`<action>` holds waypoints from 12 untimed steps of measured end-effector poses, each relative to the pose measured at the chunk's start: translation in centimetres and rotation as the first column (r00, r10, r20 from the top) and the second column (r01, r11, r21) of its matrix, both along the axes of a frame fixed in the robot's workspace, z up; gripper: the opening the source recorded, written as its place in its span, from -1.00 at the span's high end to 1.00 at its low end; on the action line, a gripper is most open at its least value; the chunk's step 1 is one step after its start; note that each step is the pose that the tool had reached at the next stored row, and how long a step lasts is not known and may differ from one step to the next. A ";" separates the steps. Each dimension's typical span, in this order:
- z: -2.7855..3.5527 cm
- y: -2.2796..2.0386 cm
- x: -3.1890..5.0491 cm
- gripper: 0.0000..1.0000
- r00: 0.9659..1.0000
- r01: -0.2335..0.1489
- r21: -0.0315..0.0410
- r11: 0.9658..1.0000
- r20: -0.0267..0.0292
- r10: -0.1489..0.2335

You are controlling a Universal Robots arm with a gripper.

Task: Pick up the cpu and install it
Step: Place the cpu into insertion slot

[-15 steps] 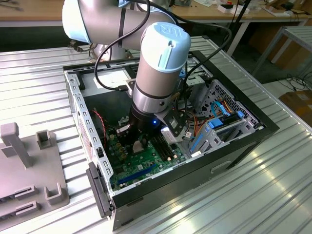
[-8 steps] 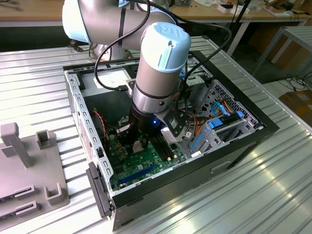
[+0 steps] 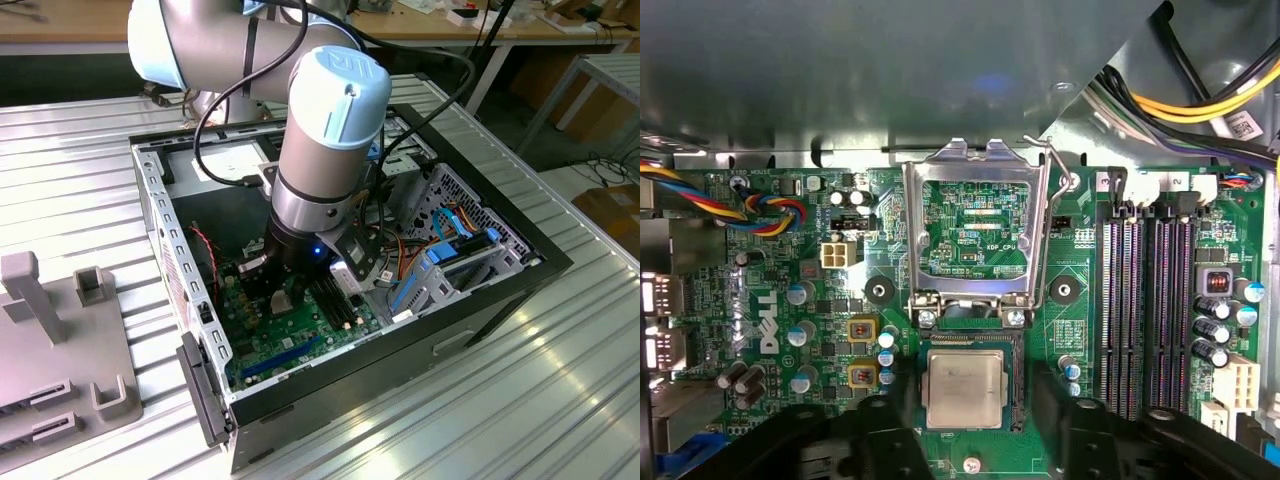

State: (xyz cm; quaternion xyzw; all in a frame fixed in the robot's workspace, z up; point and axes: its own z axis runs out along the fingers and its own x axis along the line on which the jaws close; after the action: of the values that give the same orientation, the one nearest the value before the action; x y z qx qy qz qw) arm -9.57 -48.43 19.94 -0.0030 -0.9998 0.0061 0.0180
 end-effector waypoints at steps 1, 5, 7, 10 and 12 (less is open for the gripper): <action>-0.02 0.00 0.01 -0.22 1.000 0.000 0.000 1.000 0.000 0.000; -0.08 0.00 0.08 -0.22 1.000 0.000 0.000 1.000 0.000 0.000; -0.14 0.00 0.17 -0.22 1.000 0.000 0.000 1.000 0.000 0.000; -0.23 0.00 0.26 -0.22 1.000 0.000 0.000 1.000 0.000 0.000; -0.28 0.00 0.30 -0.22 1.000 0.000 0.000 1.000 0.000 0.000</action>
State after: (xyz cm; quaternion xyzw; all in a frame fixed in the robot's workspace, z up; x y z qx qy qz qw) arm -9.27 -48.43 19.66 -0.0030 -0.9998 0.0060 0.0180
